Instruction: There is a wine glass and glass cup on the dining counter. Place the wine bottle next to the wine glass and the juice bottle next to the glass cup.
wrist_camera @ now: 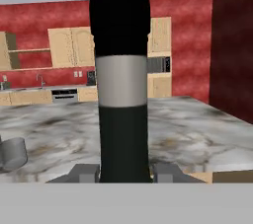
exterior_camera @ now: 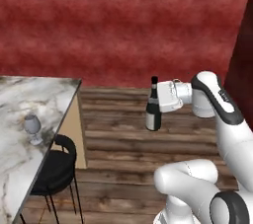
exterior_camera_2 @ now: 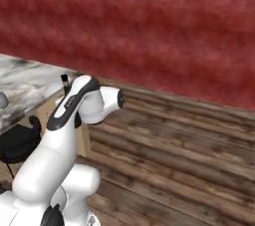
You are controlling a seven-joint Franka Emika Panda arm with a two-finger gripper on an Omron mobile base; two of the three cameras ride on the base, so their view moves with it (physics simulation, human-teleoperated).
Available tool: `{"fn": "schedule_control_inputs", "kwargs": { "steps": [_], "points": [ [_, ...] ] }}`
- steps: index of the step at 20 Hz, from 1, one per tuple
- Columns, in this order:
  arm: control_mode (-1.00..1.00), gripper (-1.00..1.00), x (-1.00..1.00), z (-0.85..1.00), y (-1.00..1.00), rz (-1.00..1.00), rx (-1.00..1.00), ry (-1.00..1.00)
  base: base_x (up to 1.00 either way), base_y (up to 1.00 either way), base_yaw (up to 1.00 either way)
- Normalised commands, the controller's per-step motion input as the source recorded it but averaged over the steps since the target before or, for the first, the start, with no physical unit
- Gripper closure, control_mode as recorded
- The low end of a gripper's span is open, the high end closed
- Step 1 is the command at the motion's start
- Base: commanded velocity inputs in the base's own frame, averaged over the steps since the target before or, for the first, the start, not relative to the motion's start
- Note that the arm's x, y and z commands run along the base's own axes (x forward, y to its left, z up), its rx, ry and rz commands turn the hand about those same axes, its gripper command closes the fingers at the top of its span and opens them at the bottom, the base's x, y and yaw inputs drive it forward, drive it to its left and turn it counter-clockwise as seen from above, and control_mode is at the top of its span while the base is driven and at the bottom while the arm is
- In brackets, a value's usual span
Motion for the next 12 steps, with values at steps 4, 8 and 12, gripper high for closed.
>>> {"fn": "schedule_control_inputs", "kwargs": {
  "steps": [4,8,12],
  "points": [
    [1.00,1.00,0.00,0.00,0.00,0.00,0.00,0.00,0.34,0.00,0.67],
    [1.00,1.00,0.00,0.00,0.00,0.00,0.00,0.00,0.44,0.00,0.61],
    [1.00,1.00,0.00,0.00,0.00,0.00,0.00,0.00,0.58,-0.02,0.43]
  ]
}}
